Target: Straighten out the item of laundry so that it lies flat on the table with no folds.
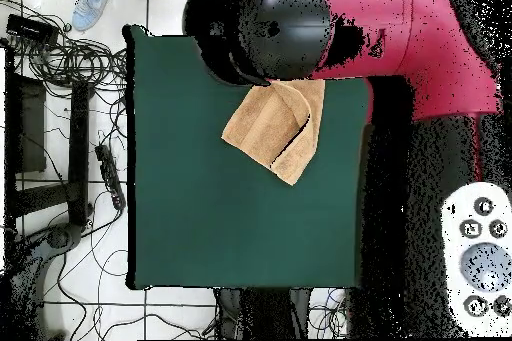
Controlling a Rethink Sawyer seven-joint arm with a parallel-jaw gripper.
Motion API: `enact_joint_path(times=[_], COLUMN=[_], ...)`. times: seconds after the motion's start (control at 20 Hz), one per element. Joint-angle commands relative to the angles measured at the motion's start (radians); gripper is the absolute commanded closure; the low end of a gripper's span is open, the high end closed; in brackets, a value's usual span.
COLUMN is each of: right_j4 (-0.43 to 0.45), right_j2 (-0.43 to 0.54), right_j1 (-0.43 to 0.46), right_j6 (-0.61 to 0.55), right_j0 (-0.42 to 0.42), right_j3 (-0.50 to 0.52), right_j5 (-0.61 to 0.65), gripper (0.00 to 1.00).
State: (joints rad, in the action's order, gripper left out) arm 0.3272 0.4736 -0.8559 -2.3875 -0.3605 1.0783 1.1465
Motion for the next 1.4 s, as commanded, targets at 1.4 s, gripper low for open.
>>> enact_joint_path(times=[1.4], right_j4=[0.008], right_j2=[-0.042], right_j1=[0.216], right_j6=[0.042], right_j0=[0.039], right_j3=[0.031], right_j5=[0.030], gripper=[0.00])
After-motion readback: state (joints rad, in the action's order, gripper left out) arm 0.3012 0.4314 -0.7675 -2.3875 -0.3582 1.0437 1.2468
